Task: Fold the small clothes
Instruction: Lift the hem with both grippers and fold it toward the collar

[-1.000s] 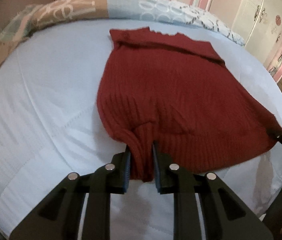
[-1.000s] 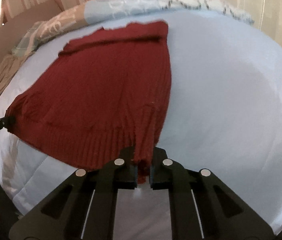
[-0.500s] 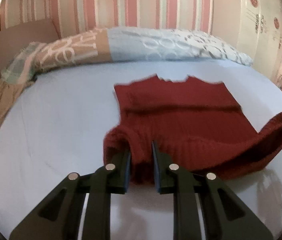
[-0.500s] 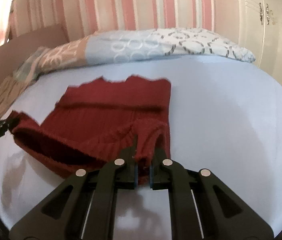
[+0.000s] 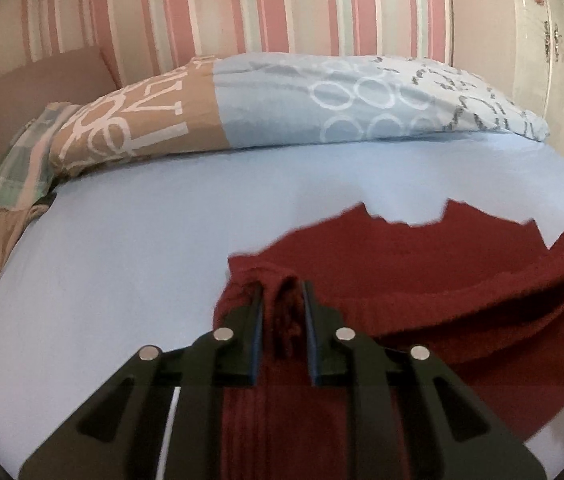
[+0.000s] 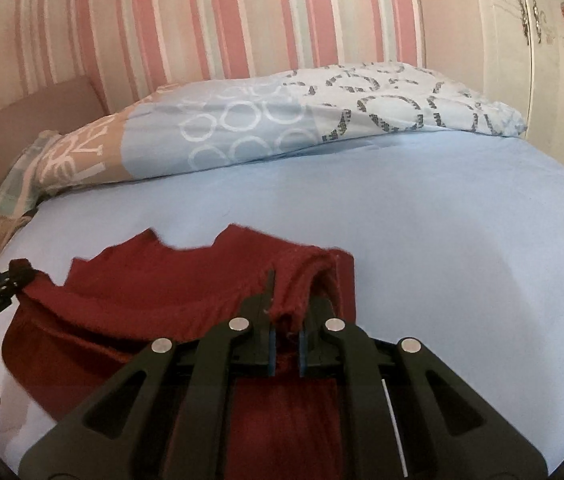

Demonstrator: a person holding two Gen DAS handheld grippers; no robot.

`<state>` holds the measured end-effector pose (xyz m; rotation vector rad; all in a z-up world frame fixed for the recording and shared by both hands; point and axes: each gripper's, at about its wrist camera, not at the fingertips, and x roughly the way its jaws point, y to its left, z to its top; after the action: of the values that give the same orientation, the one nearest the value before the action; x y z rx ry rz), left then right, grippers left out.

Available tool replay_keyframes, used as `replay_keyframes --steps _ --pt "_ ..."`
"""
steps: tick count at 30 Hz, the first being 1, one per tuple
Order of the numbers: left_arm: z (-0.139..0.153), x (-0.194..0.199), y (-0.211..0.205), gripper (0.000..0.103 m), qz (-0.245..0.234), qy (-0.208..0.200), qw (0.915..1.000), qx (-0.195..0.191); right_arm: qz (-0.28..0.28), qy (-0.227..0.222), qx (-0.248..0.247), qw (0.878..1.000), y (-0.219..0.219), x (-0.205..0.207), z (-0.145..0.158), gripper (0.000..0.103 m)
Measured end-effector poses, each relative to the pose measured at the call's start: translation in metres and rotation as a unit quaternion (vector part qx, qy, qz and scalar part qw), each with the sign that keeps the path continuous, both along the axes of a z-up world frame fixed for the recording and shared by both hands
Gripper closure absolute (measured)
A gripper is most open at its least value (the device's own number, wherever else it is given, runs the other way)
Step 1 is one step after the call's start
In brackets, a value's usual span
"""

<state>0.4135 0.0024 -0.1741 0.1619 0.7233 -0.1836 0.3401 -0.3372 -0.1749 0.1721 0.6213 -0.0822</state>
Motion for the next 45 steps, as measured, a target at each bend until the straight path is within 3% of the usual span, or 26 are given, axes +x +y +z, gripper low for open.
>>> replay_keyframes --steps 3,6,11,17,18,20,21,22,27,30,35,39,41,42,43,45 --pt "0.001 0.030 -0.005 0.086 -0.004 0.002 1.0000 0.004 -0.004 0.011 -0.005 1.000 -0.006 0.029 -0.004 0.095" --pt "-0.012 0.057 -0.018 0.086 -0.013 0.012 0.9993 0.032 -0.017 0.047 0.004 0.999 -0.014 0.055 -0.023 0.095" --pt "-0.040 0.078 -0.030 0.086 -0.019 0.036 0.9975 0.058 -0.021 0.073 0.001 0.997 -0.014 0.060 -0.047 0.095" --pt "-0.046 0.079 -0.036 0.085 -0.033 0.032 0.9958 0.079 -0.014 0.058 -0.001 0.998 -0.012 0.057 -0.048 0.094" --pt "-0.046 0.080 -0.036 0.079 -0.037 0.035 0.9955 0.079 -0.013 0.054 0.001 0.998 -0.013 0.057 -0.046 0.092" --pt "-0.038 0.079 -0.035 0.060 -0.038 0.024 0.9949 0.090 -0.003 0.032 0.016 0.999 -0.014 0.050 -0.035 0.076" --pt "-0.029 0.075 -0.032 0.046 -0.040 0.011 0.9950 0.090 0.001 0.021 0.021 1.000 -0.015 0.046 -0.029 0.055" --pt "-0.023 0.073 -0.029 0.042 -0.041 0.001 0.9951 0.090 0.000 0.001 0.013 1.000 -0.014 0.038 -0.021 0.042" --pt "0.016 0.062 -0.004 0.028 -0.031 -0.033 0.9951 0.088 0.013 -0.021 -0.016 1.000 -0.010 0.019 -0.003 0.035" --pt "0.022 0.056 -0.002 0.023 -0.040 -0.026 0.9961 0.075 0.033 0.006 -0.018 0.999 -0.004 0.021 -0.012 0.035" --pt "-0.012 0.050 -0.039 0.023 -0.087 0.019 0.9930 0.077 0.066 0.049 -0.043 0.996 0.020 0.039 -0.030 0.035" --pt "-0.049 0.059 -0.063 0.023 -0.085 0.050 0.9882 0.117 0.081 0.099 -0.022 0.991 0.027 0.064 -0.041 0.036" --pt "-0.058 0.065 -0.060 0.023 -0.074 0.054 0.9886 0.120 0.089 0.113 -0.034 0.989 0.035 0.074 -0.046 0.036" --pt "-0.059 0.068 -0.057 0.023 -0.070 0.059 0.9896 0.111 0.086 0.113 -0.046 0.989 0.037 0.076 -0.047 0.035" --pt "-0.059 0.073 -0.051 0.023 -0.062 0.065 0.9913 0.097 0.078 0.113 -0.057 0.989 0.037 0.080 -0.049 0.027" --pt "-0.058 0.076 -0.046 0.023 -0.052 0.066 0.9924 0.090 0.058 0.116 -0.048 0.990 0.030 0.086 -0.053 0.020"
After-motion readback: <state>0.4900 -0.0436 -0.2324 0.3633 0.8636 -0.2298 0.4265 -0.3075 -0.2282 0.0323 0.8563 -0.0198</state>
